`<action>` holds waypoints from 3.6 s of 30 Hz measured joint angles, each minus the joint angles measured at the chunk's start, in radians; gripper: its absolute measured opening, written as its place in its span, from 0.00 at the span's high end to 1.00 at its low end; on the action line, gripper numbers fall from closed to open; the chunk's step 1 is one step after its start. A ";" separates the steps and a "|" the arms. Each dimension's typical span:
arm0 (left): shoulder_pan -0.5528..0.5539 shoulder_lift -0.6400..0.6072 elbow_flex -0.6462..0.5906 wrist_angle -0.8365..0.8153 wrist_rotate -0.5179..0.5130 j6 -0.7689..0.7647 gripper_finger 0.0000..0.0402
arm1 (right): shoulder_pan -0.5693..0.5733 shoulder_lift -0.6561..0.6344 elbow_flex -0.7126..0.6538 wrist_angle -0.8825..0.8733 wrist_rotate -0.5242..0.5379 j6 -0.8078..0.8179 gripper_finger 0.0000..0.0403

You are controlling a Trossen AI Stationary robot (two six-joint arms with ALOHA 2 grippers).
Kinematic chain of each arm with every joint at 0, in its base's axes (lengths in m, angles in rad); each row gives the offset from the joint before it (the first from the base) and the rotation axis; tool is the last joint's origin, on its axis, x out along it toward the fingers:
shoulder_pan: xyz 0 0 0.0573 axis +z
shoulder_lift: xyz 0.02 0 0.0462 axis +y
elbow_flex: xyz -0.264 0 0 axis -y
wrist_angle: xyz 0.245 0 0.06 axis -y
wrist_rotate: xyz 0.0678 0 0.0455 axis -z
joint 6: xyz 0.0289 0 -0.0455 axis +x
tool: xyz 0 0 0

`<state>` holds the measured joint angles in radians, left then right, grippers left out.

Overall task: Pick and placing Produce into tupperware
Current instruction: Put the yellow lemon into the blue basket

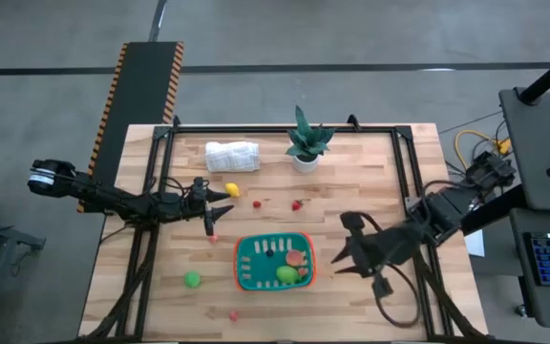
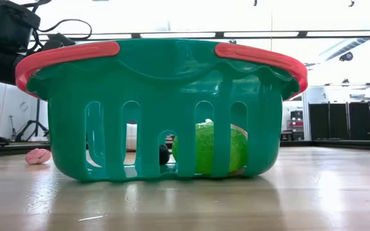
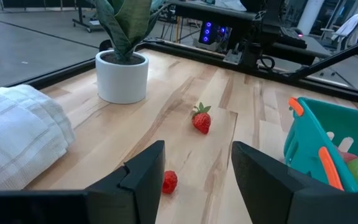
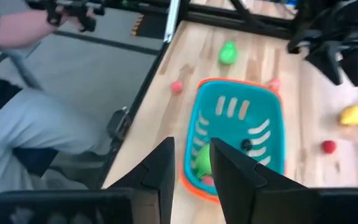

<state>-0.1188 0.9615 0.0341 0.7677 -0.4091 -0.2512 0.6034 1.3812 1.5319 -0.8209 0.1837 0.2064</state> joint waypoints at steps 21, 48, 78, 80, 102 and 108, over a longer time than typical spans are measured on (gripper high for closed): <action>0.000 0.000 0.000 0.000 0.000 -0.003 0.57 | 0.214 -0.002 -0.143 0.119 0.000 0.074 0.81; 0.000 0.000 0.000 0.002 -0.016 -0.001 0.57 | -0.442 -0.080 -0.866 1.125 -0.164 -0.271 0.84; 0.000 0.000 0.000 0.001 -0.016 0.005 0.57 | -0.890 -1.140 -1.254 0.840 -0.497 -0.235 0.84; 0.000 0.000 0.000 0.001 -0.016 0.006 0.57 | -0.890 -1.202 -1.278 0.800 -0.497 -0.214 0.84; 0.000 0.000 0.000 0.015 -0.008 0.002 0.57 | -0.887 -1.336 -1.404 0.706 -0.309 -0.195 0.84; 0.000 0.000 0.000 0.018 -0.008 0.004 0.57 | -0.887 -1.339 -1.511 0.822 -0.325 -0.105 0.84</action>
<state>-0.1192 0.9615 0.0341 0.7853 -0.4168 -0.2470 -0.2836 0.0418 0.0209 0.0012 -0.1414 0.1016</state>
